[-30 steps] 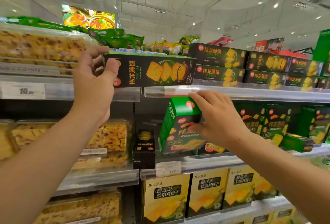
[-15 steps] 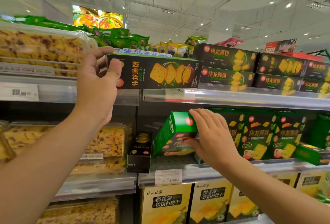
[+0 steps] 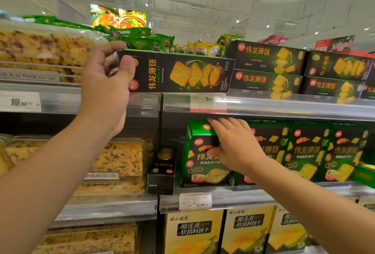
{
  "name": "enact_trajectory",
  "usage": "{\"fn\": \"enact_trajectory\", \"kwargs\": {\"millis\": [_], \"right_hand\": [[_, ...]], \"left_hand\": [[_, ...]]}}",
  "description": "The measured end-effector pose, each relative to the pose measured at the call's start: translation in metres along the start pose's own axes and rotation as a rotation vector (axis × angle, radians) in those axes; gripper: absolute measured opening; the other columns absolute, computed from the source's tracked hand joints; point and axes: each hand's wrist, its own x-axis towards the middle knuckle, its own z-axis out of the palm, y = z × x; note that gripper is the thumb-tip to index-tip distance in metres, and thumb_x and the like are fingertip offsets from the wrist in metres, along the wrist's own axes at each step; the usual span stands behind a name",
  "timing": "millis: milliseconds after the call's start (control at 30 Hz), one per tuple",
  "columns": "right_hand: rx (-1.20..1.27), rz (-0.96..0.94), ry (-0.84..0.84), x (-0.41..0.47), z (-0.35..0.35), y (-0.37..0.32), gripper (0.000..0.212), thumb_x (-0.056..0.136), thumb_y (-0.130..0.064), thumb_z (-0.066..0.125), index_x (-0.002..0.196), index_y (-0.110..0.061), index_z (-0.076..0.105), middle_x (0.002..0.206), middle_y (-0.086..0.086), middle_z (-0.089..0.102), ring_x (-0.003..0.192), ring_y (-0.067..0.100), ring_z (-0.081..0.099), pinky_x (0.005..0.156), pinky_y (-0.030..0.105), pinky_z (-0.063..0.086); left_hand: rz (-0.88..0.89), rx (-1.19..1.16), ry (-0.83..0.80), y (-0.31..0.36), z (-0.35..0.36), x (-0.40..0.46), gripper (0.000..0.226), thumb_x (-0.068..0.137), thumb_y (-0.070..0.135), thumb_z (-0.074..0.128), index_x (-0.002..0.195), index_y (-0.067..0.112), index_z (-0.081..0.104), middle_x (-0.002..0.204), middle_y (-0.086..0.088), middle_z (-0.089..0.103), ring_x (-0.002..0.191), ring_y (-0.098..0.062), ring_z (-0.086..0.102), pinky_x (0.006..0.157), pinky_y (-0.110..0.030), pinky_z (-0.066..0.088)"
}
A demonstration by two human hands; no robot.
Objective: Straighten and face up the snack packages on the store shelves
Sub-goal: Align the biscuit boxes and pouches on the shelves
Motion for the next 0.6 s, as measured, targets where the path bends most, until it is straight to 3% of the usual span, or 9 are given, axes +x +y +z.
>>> {"fn": "enact_trajectory", "kwargs": {"millis": [133,300,467,600], "right_hand": [[0.033,0.004,-0.1,0.025,-0.002,0.007,0.081,0.077,-0.059,0.07,0.142,-0.025,0.036,0.139,0.0,0.055,0.131,0.027,0.046,0.108,0.041,0.033],[0.088,-0.043,-0.257,0.041,-0.007,0.02,0.071,0.089,-0.049,0.061,0.148,-0.029,0.027,0.146,0.001,0.049,0.122,0.029,0.055,0.093,0.043,0.052],[0.175,-0.07,-0.346,0.051,-0.006,0.024,0.072,0.095,-0.034,0.057,0.154,-0.03,0.016,0.16,0.0,0.025,0.138,0.03,0.039,0.105,0.046,0.044],[0.159,-0.045,-0.369,0.051,-0.007,0.028,0.074,0.097,-0.03,0.055,0.155,-0.032,0.009,0.163,0.0,0.014,0.143,0.03,0.03,0.109,0.045,0.04]], "left_hand": [[-0.023,-0.007,0.015,0.001,0.002,0.004,0.02,0.097,0.01,0.056,0.105,0.029,0.06,0.095,0.004,0.064,0.079,-0.006,0.065,0.07,-0.036,0.057],[-0.04,-0.005,0.013,0.001,0.001,0.003,0.02,0.098,0.011,0.054,0.106,0.029,0.06,0.098,0.005,0.065,0.081,-0.007,0.069,0.066,-0.035,0.058],[-0.048,0.003,0.028,0.002,0.002,0.005,0.021,0.098,0.011,0.055,0.106,0.028,0.06,0.101,0.002,0.065,0.084,-0.011,0.068,0.072,-0.044,0.06],[-0.053,-0.015,0.02,0.003,0.005,0.004,0.022,0.098,0.01,0.055,0.105,0.03,0.061,0.103,0.002,0.065,0.083,-0.009,0.07,0.065,-0.038,0.06]]}}
